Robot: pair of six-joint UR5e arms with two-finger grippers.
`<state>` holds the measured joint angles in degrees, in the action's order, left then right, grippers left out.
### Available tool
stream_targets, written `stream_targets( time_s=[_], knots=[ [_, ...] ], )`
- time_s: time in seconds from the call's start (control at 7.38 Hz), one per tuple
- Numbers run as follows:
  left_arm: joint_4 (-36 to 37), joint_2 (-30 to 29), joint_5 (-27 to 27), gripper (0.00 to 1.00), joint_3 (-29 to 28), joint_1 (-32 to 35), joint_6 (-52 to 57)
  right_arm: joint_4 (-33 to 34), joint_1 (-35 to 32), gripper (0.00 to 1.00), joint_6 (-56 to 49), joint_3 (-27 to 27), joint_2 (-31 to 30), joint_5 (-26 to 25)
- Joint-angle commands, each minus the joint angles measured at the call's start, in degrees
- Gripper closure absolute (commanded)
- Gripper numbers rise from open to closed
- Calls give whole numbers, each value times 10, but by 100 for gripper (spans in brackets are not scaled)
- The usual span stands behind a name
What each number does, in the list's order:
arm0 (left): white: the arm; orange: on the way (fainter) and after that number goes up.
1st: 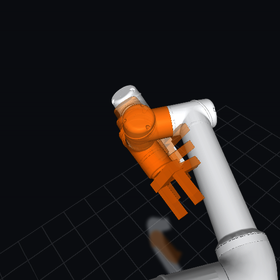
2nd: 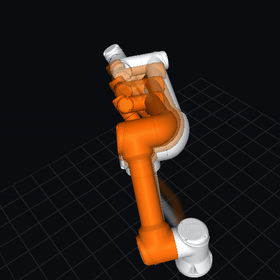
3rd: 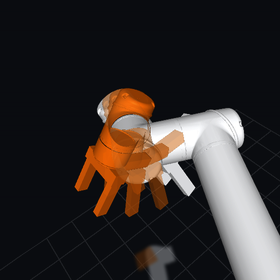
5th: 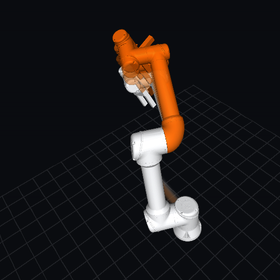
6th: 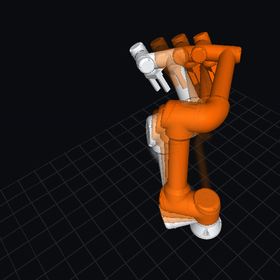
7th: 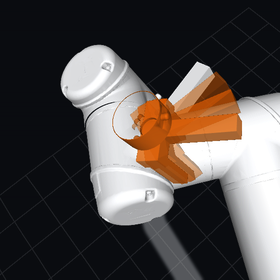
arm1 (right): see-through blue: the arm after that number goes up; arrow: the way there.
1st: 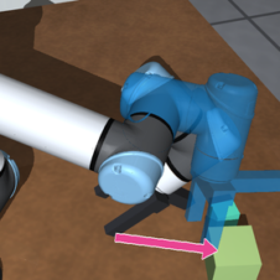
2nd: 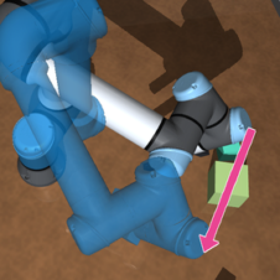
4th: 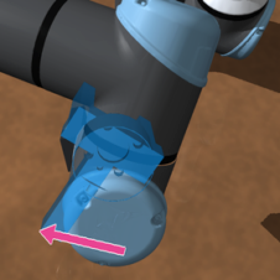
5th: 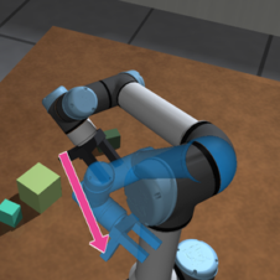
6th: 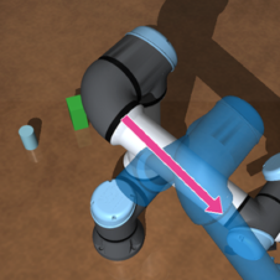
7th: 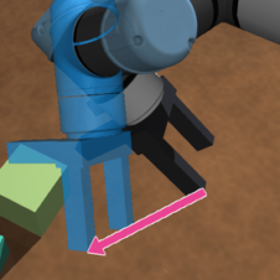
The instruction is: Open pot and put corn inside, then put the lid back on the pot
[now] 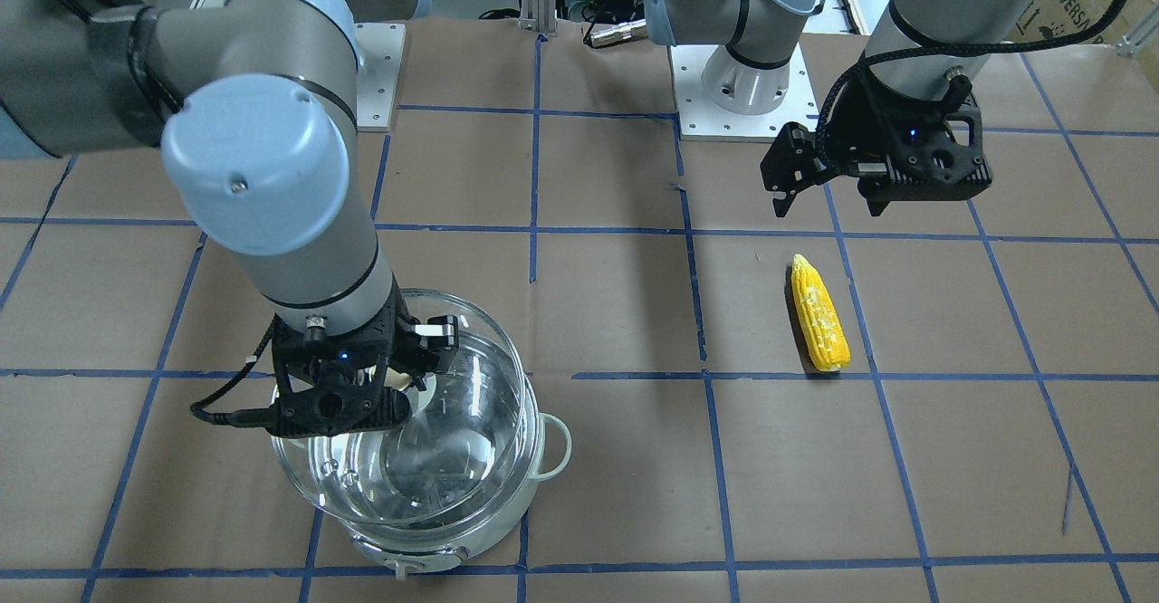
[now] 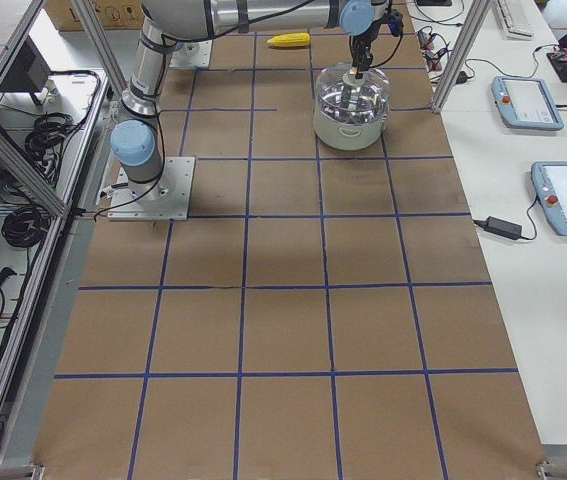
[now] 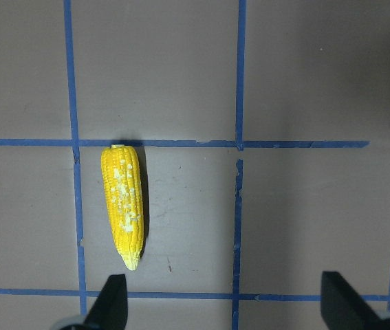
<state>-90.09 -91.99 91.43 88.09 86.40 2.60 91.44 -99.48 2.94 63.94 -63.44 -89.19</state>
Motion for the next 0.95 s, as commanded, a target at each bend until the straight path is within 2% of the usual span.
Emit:
stream_targets(
  time_s=[0.0,0.14,0.54,0.81],
  knots=[
    [-5,2,4,0,6,-7,7,-22,33,53,-64,10,-51,1],
    [0,-3,2,0,26,-29,47,-55,65,55,-88,24,-80,2],
    [36,-18,-3,0,121,-135,133,-69,136,57,-155,75,-130,0],
    [207,-75,-24,0,211,-150,173,-59,141,57,-173,105,-141,1]
  ],
)
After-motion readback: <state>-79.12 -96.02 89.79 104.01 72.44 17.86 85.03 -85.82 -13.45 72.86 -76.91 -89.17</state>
